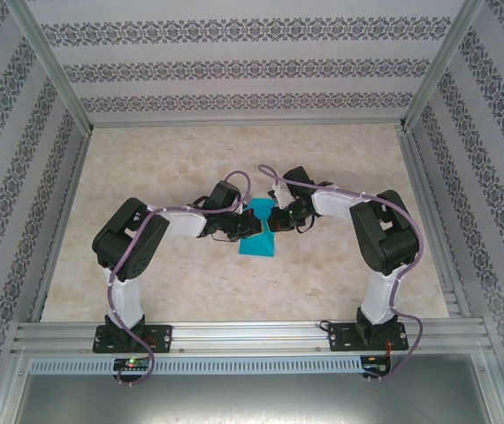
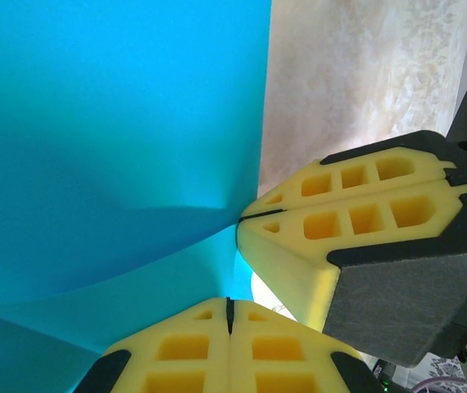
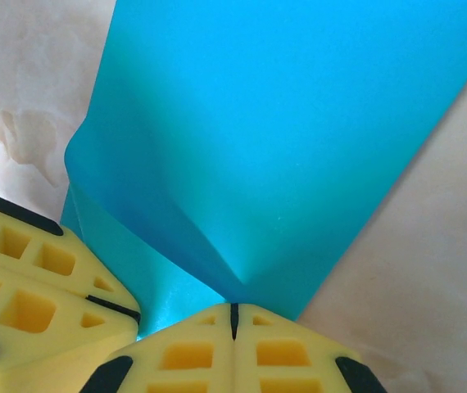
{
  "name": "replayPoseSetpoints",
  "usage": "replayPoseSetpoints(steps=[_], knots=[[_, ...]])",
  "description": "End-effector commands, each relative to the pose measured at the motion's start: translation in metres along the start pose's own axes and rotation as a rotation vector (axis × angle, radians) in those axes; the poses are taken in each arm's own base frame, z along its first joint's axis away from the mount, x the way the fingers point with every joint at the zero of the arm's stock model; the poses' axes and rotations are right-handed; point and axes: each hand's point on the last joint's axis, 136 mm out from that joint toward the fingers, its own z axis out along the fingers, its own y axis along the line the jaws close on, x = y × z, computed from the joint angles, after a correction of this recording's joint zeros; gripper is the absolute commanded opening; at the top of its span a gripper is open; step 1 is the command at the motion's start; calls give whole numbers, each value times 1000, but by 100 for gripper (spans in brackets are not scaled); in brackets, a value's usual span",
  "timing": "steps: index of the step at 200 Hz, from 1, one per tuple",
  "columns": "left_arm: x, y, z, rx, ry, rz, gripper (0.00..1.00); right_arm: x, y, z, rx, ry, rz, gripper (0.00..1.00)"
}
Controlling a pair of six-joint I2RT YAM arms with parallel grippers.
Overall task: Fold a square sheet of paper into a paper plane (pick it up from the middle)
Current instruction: Fold the triangle a second time at the center of the table.
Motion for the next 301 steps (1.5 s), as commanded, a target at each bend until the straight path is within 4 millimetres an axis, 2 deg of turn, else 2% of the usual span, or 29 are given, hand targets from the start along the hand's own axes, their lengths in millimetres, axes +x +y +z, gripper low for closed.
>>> replayPoseSetpoints(steps=[1,29,67,82,161,197,258,301], knots=[[6,3,7,-30,21,-2,0,-4,-3,2,7,6,-7,2],[6,0,5,-22,19,0,0,-4,0,4,-8,11,-12,3],[-1,-26,-4,74,-18,39,0,-3,1,5,-8,17,-13,2],[-2,-30,-6,87,-26,47,0,-2,1,5,-8,19,-14,2],[1,-5,3,-20,0,1,0,-4,2,4,-13,14,-19,2],[7,7,5,-59,16,-19,0,-4,10,5,-47,10,-20,2],[8,11,5,-73,18,-22,0,-3,9,7,-33,17,-25,2],[9,13,7,-75,27,-26,0,-1,-1,8,16,22,-17,2]])
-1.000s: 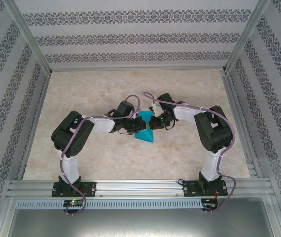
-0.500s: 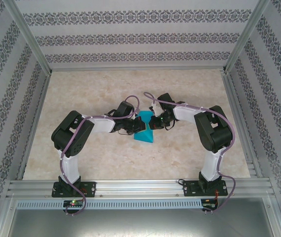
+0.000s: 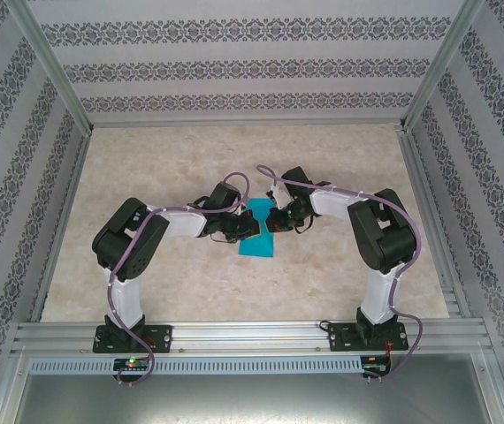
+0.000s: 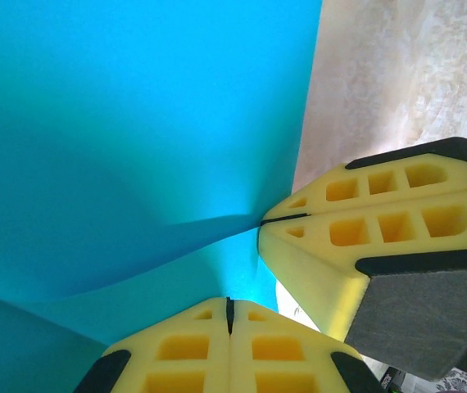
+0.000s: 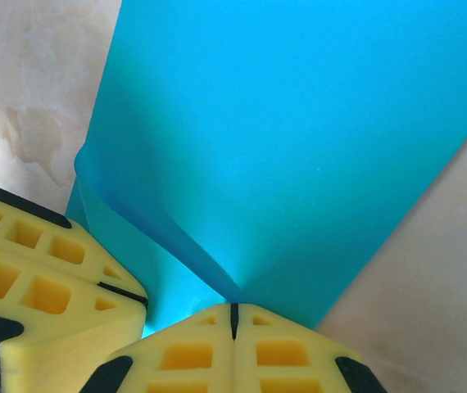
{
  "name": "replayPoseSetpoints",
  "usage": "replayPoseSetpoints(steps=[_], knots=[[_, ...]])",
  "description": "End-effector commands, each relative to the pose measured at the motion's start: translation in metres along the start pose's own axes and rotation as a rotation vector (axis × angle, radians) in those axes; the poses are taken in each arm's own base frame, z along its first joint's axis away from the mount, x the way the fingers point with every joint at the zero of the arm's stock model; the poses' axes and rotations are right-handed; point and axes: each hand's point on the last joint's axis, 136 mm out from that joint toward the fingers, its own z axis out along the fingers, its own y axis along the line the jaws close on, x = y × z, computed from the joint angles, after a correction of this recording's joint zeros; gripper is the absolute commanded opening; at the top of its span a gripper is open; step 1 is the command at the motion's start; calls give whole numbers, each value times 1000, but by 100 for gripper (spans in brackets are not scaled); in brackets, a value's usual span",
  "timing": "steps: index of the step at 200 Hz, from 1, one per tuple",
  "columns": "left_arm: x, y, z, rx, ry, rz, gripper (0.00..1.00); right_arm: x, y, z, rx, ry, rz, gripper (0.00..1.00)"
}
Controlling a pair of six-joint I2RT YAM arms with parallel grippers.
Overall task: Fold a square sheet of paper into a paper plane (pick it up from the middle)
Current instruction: Fold the triangle a second time at the center of the table.
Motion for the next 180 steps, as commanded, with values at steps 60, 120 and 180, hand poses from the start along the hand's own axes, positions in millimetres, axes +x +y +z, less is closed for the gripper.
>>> replayPoseSetpoints(steps=[60,120,180], knots=[[6,4,9,-31,26,10,0,-3,-6,4,44,11,-13,2],[8,8,11,-45,33,1,0,-2,-8,4,50,16,-8,2],[11,17,12,-76,44,-20,0,-1,-8,5,52,19,-9,3]])
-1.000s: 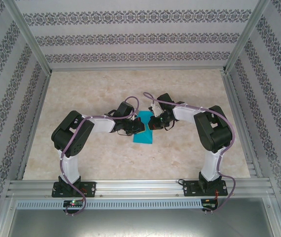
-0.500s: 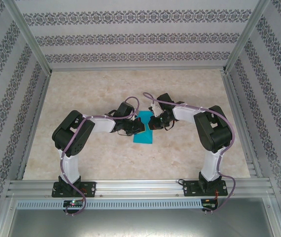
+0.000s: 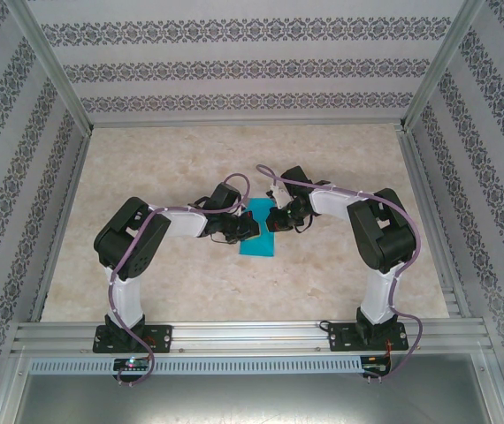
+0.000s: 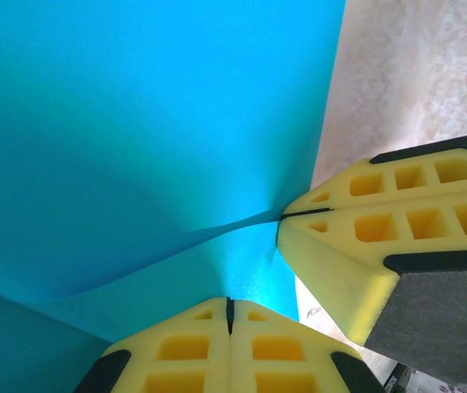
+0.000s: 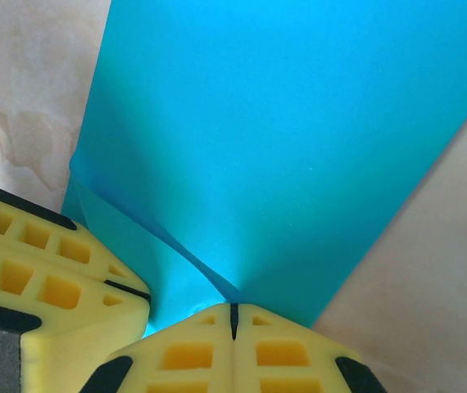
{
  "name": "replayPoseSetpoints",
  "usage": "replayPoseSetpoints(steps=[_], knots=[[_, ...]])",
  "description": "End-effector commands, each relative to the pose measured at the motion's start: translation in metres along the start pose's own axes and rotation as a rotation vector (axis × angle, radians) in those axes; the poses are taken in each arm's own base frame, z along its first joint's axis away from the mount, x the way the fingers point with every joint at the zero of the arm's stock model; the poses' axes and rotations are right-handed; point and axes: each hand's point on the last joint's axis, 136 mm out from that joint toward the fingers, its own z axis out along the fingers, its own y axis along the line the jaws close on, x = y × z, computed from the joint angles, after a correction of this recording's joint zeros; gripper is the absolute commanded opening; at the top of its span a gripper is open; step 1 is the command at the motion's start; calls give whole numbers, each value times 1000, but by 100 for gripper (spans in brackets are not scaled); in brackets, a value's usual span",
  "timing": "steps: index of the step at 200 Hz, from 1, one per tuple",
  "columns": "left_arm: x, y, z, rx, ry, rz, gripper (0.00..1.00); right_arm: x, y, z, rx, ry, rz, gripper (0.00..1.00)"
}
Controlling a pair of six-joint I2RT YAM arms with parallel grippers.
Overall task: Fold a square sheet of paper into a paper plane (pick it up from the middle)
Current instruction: Fold the triangle a second time at the center of the table.
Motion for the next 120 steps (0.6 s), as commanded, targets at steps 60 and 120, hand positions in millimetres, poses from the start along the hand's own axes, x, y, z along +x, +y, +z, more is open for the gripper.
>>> replayPoseSetpoints(steps=[60,120], knots=[[15,26,11,-121,55,-40,0,1,-5,5,32,18,-11,3],[24,47,7,-202,64,-80,0,-11,3,-19,32,-58,35,18]])
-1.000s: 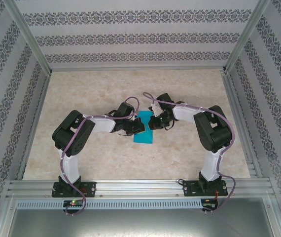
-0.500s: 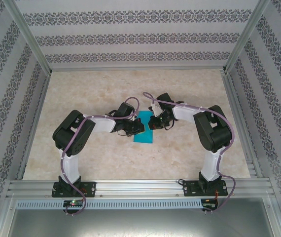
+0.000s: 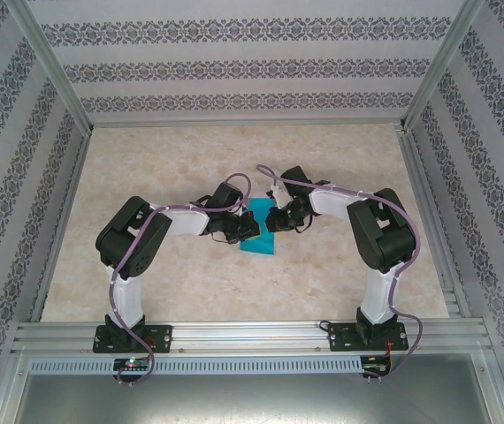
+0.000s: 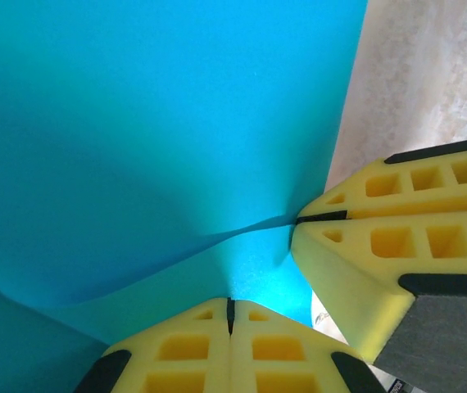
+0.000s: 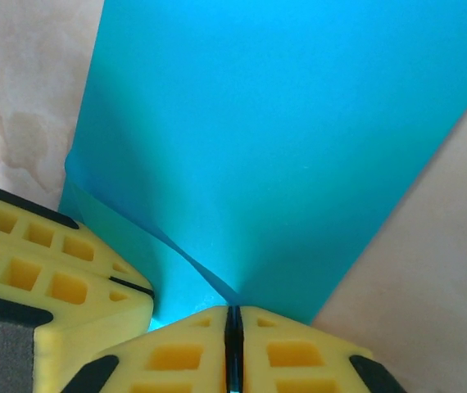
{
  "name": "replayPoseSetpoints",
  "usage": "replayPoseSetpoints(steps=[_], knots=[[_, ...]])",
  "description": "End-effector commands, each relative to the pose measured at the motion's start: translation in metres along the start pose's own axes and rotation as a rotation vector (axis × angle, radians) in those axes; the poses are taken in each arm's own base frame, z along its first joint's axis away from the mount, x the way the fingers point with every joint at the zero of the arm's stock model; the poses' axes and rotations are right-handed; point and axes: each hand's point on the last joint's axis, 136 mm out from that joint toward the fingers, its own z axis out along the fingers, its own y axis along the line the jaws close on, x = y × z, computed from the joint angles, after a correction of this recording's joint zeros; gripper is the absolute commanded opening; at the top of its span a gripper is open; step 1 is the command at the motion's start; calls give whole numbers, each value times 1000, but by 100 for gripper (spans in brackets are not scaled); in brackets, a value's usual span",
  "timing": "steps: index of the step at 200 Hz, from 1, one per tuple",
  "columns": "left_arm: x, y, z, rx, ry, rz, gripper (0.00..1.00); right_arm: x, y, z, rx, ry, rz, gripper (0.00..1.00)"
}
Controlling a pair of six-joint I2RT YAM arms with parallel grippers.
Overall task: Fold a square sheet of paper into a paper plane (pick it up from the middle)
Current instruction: Fold the triangle a second time at the center of the table.
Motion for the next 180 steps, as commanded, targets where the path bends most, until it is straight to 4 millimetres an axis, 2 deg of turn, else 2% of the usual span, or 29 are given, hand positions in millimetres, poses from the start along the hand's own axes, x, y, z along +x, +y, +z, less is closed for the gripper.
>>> replayPoseSetpoints(steps=[1,30,56,97,127,180], knots=[[24,44,6,-166,54,-63,0,-10,4,-20,27,-60,20,18],[27,53,6,-194,48,-78,0,-18,10,-49,39,-147,54,32],[30,59,6,-195,40,-86,0,-7,20,-56,-8,-155,82,29],[33,65,7,-196,34,-82,0,26,40,-47,-55,-112,116,14],[35,69,9,-190,35,-71,0,43,57,-31,-73,-69,115,8],[38,75,14,-185,42,-57,0,46,52,-8,-32,-46,144,3]])
